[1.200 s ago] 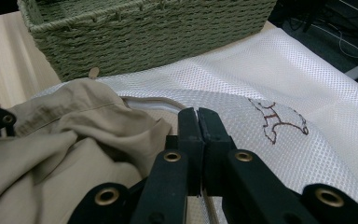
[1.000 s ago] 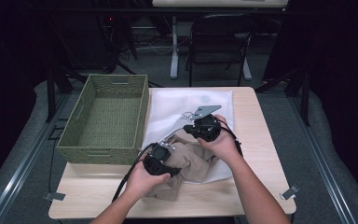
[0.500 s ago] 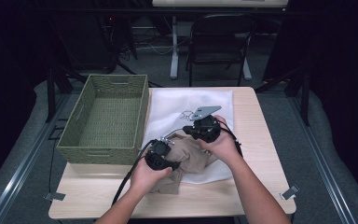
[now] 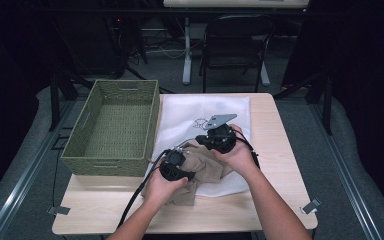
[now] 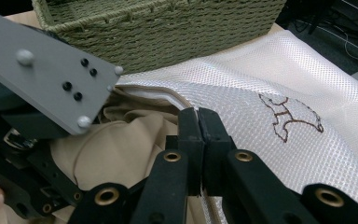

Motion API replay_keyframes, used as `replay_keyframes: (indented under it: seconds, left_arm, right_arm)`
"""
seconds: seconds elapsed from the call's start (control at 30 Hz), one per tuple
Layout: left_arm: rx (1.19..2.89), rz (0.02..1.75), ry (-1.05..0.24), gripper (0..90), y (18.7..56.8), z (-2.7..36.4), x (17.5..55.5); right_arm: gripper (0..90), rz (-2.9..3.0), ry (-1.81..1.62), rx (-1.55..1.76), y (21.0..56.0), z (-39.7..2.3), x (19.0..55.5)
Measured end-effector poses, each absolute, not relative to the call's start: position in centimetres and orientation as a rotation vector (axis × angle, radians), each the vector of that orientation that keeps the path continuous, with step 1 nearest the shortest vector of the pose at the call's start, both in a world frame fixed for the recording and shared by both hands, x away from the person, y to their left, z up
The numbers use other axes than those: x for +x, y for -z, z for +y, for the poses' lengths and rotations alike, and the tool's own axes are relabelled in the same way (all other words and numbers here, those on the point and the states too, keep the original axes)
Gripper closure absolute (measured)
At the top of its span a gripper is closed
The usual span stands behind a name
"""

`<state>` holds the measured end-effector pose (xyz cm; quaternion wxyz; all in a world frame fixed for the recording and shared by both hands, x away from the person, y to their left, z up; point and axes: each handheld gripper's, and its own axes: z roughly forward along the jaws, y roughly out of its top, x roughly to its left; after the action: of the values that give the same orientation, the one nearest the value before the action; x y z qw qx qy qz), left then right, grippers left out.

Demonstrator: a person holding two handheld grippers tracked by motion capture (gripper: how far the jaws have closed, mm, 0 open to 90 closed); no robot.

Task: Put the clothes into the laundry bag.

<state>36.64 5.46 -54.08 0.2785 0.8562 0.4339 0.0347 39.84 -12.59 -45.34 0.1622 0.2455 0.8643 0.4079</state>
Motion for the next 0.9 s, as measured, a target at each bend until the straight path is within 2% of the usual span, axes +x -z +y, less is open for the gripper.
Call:
replay_keyframes:
  seconds: [0.53,0.73,0.9]
  left_arm:
    - [2.306,1.182,-0.111,39.4,54.4,5.1,36.7]
    - [2.292,1.155,-0.119,35.5,53.4,5.2,36.4]
    - [2.270,1.143,-0.060,30.1,52.3,5.6,36.0]
  right_arm:
    - [88.8,2.459,-1.170,0.708,45.4,-12.6,39.9]
    - [88.8,2.455,-1.180,0.721,45.6,-12.8,40.0]
    - [88.6,2.453,-1.182,0.723,45.6,-12.8,40.1]
